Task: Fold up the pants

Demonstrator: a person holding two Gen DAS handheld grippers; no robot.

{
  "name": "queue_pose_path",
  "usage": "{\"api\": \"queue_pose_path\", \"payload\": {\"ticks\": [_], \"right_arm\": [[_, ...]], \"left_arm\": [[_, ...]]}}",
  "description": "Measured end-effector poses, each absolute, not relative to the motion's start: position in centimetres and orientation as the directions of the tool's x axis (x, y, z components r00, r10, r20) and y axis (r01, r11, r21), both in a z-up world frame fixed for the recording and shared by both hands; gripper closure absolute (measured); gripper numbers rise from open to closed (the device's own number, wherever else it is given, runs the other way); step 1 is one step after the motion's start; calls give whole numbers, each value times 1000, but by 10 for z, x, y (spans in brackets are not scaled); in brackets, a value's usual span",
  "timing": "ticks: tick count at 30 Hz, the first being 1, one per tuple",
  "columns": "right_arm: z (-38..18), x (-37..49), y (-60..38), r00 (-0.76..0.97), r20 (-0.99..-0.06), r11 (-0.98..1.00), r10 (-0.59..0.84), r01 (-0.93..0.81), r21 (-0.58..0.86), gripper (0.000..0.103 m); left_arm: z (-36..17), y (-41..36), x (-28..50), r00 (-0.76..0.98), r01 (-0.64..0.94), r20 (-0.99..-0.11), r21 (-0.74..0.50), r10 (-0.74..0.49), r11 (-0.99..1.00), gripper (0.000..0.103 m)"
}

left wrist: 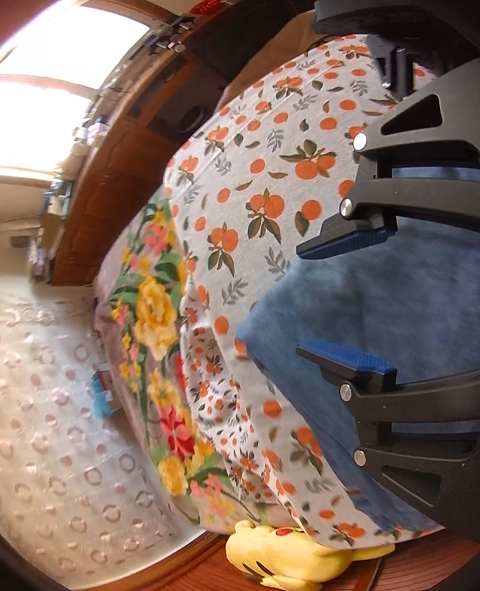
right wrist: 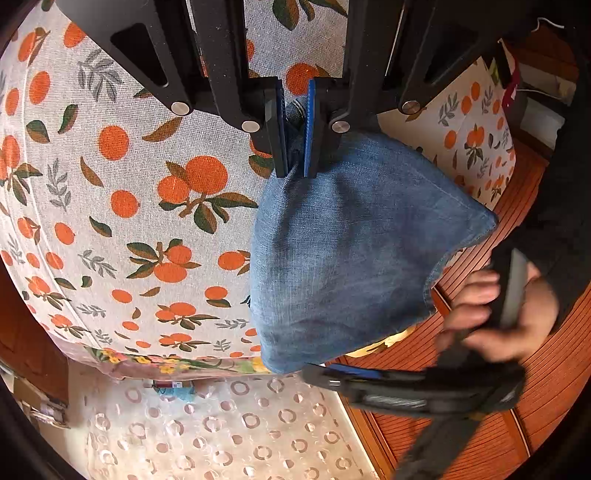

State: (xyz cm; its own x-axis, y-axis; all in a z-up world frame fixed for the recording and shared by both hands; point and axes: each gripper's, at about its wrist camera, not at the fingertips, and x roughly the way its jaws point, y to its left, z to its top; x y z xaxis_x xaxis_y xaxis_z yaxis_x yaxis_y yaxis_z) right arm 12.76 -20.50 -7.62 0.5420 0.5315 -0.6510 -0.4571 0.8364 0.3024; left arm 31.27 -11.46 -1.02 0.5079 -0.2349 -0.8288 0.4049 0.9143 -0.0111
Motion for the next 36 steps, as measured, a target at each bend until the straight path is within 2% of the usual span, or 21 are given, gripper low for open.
{"api": "queue_pose_path", "payload": {"ticks": [7, 16, 22, 27, 29, 32, 36], "right_arm": [[-78, 128, -205, 542, -646, 833, 537, -461, 306, 95], [-79, 128, -206, 544, -641, 830, 542, -467, 305, 95], [-80, 127, -204, 545, -641, 830, 541, -466, 305, 95], [-79, 127, -205, 548, -636, 829, 544, -466, 308, 95], [-75, 124, -206, 559, -621, 827, 549, -472, 306, 96], [-64, 119, -208, 572, -596, 818, 564, -487, 307, 97], [-46, 109, -203, 584, -566, 804, 582, -519, 291, 98]], "left_arm": [[-41, -138, 348, 448, 364, -889, 81, -98, 928, 55], [-63, -150, 364, 418, 332, -908, 168, 15, 928, 55], [-67, -156, 368, 438, 332, -898, 204, 41, 921, 55], [-63, -150, 365, 453, 345, -891, 193, 17, 919, 74], [-54, -144, 362, 467, 335, -884, 174, -3, 926, 89], [-40, -135, 355, 494, 328, -869, 142, -42, 934, 94], [-17, -121, 341, 541, 315, -835, 96, -95, 944, 95]]}}
